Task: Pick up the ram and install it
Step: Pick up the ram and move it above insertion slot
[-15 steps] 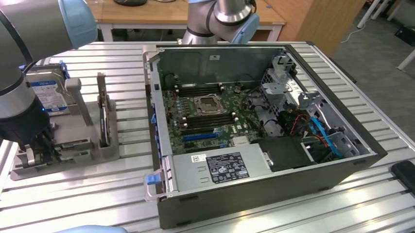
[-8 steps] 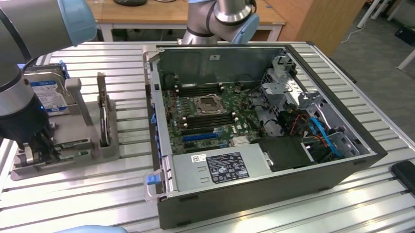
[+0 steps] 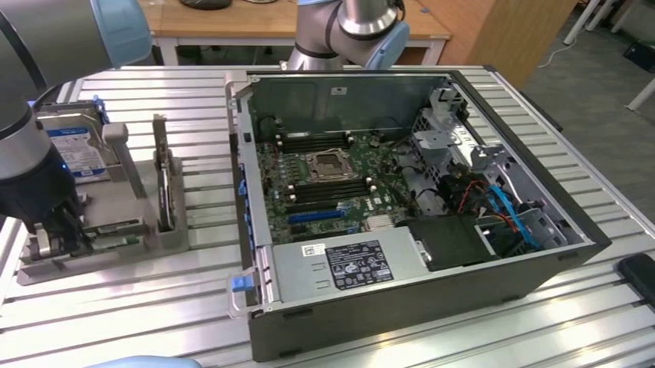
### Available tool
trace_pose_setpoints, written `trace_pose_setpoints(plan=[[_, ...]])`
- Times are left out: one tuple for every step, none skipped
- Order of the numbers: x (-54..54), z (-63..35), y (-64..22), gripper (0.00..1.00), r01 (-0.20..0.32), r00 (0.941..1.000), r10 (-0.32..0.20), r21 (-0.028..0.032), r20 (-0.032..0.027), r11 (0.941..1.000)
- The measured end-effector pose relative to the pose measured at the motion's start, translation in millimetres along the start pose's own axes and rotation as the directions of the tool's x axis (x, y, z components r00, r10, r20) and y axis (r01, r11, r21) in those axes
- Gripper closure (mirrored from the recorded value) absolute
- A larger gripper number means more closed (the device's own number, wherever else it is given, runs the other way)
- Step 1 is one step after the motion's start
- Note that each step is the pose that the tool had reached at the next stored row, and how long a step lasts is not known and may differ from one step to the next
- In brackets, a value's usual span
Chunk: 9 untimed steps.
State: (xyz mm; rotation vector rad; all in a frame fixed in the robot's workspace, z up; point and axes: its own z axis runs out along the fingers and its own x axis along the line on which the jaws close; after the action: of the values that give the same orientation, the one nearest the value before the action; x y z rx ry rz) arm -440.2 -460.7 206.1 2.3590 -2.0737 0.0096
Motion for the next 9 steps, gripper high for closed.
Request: trace_pose_setpoints(plan=[[0.0,-0.7,0.0,0.87,0.000,1.0000,0.000,-0.0001,0.0000,1.0000],[0.0,-1.4,0.0,0.87,0.000,1.0000,0.000,-0.0001,0.0000,1.0000],[0.0,-2.2,0.0,0.87,0.000,1.0000,0.000,-0.0002,0.0000,1.0000],[0.0,-3.0,0.0,0.87,0.000,1.0000,0.000,-0.0001,0.0000,1.0000],[0.0,-3.9,0.0,0.87,0.000,1.0000,0.000,-0.0002,0.0001,1.0000],[0.0,-4.9,0.0,0.87,0.000,1.0000,0.000,-0.0002,0.0001,1.0000],[0.0,-5.8,0.0,0.87,0.000,1.0000,0.000,-0.0004,0.0002,1.0000],[0.0,-7.0,0.0,0.87,0.000,1.0000,0.000,-0.0005,0.0003,1.0000],[0.0,-8.3,0.0,0.87,0.000,1.0000,0.000,-0.0009,0.0005,1.0000]])
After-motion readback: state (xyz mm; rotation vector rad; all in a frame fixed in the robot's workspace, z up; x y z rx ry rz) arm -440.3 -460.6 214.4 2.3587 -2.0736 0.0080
